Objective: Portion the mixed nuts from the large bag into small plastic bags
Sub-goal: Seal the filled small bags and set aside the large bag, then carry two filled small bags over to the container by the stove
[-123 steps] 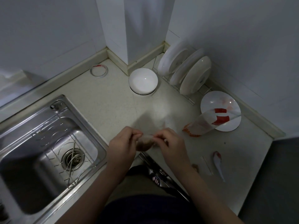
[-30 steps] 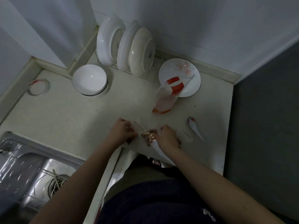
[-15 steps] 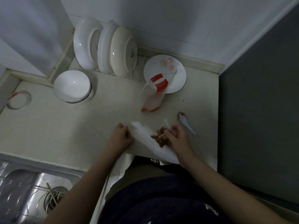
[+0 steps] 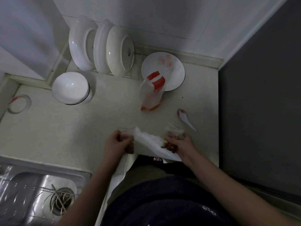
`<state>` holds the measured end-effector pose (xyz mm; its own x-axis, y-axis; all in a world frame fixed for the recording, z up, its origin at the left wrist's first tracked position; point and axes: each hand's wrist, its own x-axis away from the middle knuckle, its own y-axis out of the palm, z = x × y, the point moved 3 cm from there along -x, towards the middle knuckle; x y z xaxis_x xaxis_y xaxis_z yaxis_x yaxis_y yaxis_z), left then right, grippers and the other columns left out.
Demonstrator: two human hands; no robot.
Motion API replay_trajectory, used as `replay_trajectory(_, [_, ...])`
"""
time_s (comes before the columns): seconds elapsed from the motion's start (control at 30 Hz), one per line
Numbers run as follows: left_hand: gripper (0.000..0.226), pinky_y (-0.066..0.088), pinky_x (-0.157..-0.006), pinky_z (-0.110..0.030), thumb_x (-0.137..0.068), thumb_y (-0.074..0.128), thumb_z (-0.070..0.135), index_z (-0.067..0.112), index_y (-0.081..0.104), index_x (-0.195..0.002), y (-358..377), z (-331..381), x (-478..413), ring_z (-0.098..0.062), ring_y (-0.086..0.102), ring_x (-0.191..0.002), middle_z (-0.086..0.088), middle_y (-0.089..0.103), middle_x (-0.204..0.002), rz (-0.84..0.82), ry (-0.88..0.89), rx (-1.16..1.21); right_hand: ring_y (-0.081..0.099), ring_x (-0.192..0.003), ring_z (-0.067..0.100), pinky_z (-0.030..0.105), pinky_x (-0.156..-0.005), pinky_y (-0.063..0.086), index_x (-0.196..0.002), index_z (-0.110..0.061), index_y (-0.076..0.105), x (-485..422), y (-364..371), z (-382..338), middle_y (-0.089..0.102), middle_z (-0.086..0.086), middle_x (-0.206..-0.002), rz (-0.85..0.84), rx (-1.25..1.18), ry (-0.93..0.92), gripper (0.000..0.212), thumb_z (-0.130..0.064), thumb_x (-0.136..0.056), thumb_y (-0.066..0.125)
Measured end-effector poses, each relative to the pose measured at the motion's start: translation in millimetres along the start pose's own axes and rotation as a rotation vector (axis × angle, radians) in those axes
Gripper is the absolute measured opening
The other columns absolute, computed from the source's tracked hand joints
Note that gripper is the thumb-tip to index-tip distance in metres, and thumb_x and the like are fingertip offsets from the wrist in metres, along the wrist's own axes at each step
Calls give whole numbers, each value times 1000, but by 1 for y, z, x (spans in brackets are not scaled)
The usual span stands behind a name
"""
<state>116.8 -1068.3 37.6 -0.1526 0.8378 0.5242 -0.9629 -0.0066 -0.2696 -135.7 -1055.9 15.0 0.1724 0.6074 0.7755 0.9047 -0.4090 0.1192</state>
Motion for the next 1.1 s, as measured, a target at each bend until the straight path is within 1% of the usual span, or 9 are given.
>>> replay_trajectory(0.1, [25,60,-55,-35,-84,75,14,-3,58,-93,-1,0,9,-25,72,-66,-17,70,-83,-31,-14,55,67,-68,27,37,-61,56,-107,3,64,-11,6,0,68,19,-83,14,92,-10,41,-2,-70,81])
replay_trajectory(0.17, [27,60,-54,-38,-85,74,10,-7,56,-96,-1,2,14,-29,70,-64,-26,66,-80,-51,-20,114,66,-62,25,39,-63,58,-95,1,69,-14,8,0,68,15,-75,62,148,-40,24,-3,-73,79])
replay_trajectory(0.23, [28,60,-53,-41,-84,73,7,-10,56,-98,0,3,18,-35,68,-63,-32,63,-78,-82,-46,193,67,-67,25,42,-70,59,-86,-6,70,-11,8,1,69,10,-76,116,197,-74,14,-5,-76,78])
replay_trajectory(0.33, [25,58,-58,-41,-84,73,6,-11,59,-94,7,0,21,-36,67,-59,-24,65,-69,-173,-124,269,68,-62,15,27,-55,56,-85,-8,68,3,6,2,71,9,-80,138,193,-113,7,-6,-80,74])
replay_trajectory(0.5, [21,59,-60,-40,-85,72,9,-4,63,-98,28,-1,23,-30,67,-69,-25,66,-80,-375,-110,120,68,-65,4,16,-56,52,-98,-3,70,45,-14,8,73,-2,-79,113,159,-186,12,-5,-87,66])
replay_trajectory(0.7, [19,61,-59,-42,-84,77,15,17,65,-98,55,16,41,-23,70,-66,-7,73,-79,-585,-144,19,60,-69,28,25,-54,45,-105,9,63,109,-63,23,60,30,-91,4,-36,-224,32,-17,-89,58])
replay_trajectory(0.9, [16,60,-54,-41,-81,79,20,30,69,-88,82,33,77,-22,74,-70,-2,74,-83,-742,17,-166,58,-90,36,47,-76,57,-99,-6,66,161,-115,63,63,25,-98,43,-253,-48,26,-29,-87,62])
replay_trajectory(0.97, [18,61,-60,-50,-77,80,29,33,69,-91,95,33,93,-26,74,-75,0,75,-89,-798,73,-282,64,-80,30,36,-66,55,-98,-8,66,178,-131,78,69,19,-92,113,-158,-21,25,-31,-88,63])
replay_trajectory(1.1, [22,60,-58,-41,-67,77,46,45,66,-85,134,29,134,-20,73,-69,6,74,-87,-918,166,-505,65,-68,22,25,-53,43,-100,-4,64,214,-166,121,70,14,-83,287,-140,-18,29,-30,-89,63])
